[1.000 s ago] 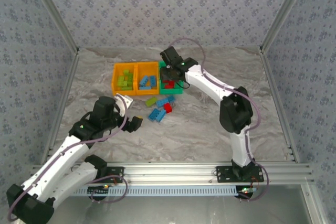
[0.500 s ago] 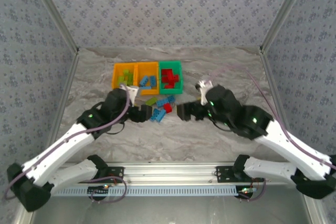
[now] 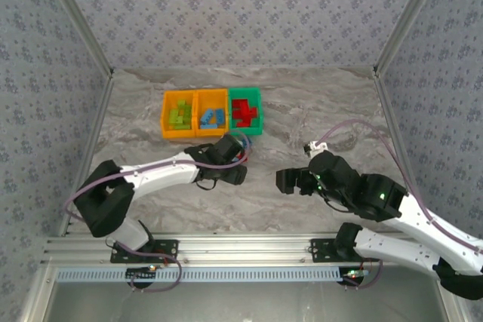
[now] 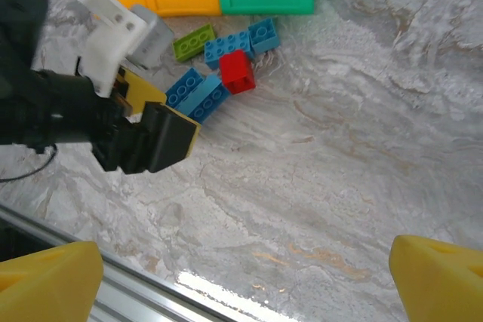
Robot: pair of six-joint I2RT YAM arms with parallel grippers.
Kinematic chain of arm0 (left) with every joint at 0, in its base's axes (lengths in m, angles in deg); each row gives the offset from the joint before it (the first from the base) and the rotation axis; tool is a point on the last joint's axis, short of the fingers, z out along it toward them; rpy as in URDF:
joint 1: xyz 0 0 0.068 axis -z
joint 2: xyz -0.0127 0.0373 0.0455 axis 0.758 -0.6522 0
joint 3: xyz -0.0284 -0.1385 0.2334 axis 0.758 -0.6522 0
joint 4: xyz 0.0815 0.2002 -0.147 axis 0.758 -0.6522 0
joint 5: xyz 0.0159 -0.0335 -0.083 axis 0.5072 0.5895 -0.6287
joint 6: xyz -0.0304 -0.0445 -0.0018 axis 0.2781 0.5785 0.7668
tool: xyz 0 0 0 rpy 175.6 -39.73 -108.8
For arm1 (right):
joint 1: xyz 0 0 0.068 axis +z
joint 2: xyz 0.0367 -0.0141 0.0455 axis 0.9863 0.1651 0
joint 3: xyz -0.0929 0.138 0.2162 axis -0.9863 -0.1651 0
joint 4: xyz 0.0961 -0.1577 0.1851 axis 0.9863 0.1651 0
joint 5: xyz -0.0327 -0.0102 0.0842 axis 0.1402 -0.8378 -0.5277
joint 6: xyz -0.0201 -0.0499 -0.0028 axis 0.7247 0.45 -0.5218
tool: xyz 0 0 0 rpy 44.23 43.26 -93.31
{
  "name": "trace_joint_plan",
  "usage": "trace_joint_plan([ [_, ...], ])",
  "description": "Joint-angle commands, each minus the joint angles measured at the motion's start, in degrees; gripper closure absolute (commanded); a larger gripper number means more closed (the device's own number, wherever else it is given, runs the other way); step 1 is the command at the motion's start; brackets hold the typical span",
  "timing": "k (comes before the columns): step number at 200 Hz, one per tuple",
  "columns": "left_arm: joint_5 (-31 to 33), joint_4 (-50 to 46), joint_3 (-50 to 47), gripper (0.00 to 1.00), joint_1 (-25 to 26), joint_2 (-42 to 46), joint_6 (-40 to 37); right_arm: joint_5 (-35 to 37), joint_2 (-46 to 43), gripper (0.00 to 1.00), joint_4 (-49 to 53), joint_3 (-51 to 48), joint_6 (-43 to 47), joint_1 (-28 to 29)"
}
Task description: Sort the legos into containers by color
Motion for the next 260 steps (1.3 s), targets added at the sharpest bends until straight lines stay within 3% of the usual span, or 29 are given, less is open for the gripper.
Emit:
trace_joint_plan([
  [1,2.46,5.45,2.23,0.32,0.18,-2.71,-0.58,3.33,0.29,0.0,2.68,1.98,0.03,0.32],
  [64,2.69,6.33,3.27,0.44,0.8,-8.77,-0.53,3.69,-0.31,0.0,3.05,0.62,-1.53,0.32],
  [104,3.21,6.91,3.89,0.47,1.88,-10.64,-1.61,3.65,-0.29,0.0,1.51,-0.09,-2.02,0.28],
  [154,4.98,5.89,5.41,0.46,2.37,-14.79,-1.62,-2.52,2.67,0.0,0.31,-0.7,-0.11,0.3],
  [167,5.46,5.6,5.45,0.51,2.65,-14.87,-1.81,-3.4,3.62,0.0,0.35,-0.85,-0.32,0.44],
  [189,5.43,5.58,4.77,0.64,3.01,-12.21,-1.41,-6.17,3.99,0.0,-1.31,-1.57,0.82,0.59],
  [234,7.56,3.86,4.42,0.65,2.43,0.83,-3.42,-8.0,3.53,0.0,-2.64,-0.75,1.18,0.68],
  [260,9.66,3.22,6.84,0.65,-1.12,5.0,-7.3,-5.95,1.77,0.0,-3.57,-0.38,0.84,0.75],
])
